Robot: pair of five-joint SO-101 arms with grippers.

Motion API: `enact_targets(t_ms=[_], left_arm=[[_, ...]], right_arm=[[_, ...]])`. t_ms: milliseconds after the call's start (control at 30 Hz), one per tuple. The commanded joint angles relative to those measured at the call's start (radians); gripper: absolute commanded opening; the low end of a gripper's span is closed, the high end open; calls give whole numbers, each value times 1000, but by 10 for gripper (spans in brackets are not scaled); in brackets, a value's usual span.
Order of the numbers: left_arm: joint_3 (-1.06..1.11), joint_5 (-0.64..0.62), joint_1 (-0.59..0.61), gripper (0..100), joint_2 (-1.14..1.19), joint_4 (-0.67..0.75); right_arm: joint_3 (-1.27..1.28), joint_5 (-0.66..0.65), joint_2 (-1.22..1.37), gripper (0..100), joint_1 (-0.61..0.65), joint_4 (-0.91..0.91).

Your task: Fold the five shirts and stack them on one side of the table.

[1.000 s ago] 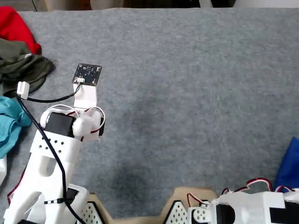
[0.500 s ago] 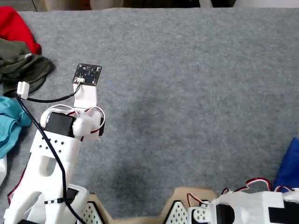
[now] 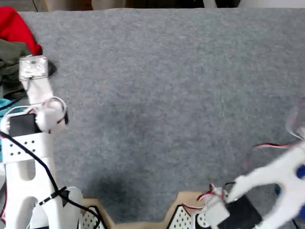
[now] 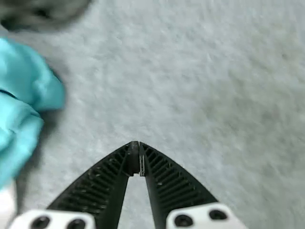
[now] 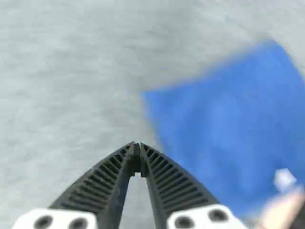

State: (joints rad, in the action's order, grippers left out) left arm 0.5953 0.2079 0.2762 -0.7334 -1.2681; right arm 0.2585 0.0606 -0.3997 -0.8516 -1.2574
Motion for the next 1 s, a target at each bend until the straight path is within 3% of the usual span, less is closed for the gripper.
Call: enact_targets(t_ms=[0, 133, 267, 333, 400, 533, 667, 967], left_arm=[[-49, 81, 55, 21, -21, 135], [-35, 192, 61, 49, -15, 216], [-35, 203, 55, 64, -28, 209], [-81, 204, 58, 12, -68, 149], [-104, 204, 55, 21, -140, 61], [-15, 201, 17, 20, -300, 21], [213, 199, -66, 20, -450, 23], [655, 201, -192, 20, -745, 213]], right_arm=[[-51, 8, -87, 6, 295, -5], [-50, 12, -93, 6, 535, 0], [-59, 2, -131, 5, 691, -28], [-58, -26, -214, 5, 751, -52], [-15, -41, -311, 5, 796, -54], [179, -112, -483, 5, 816, -41], [461, -147, -633, 5, 814, 23], [1036, -150, -990, 6, 814, 341]])
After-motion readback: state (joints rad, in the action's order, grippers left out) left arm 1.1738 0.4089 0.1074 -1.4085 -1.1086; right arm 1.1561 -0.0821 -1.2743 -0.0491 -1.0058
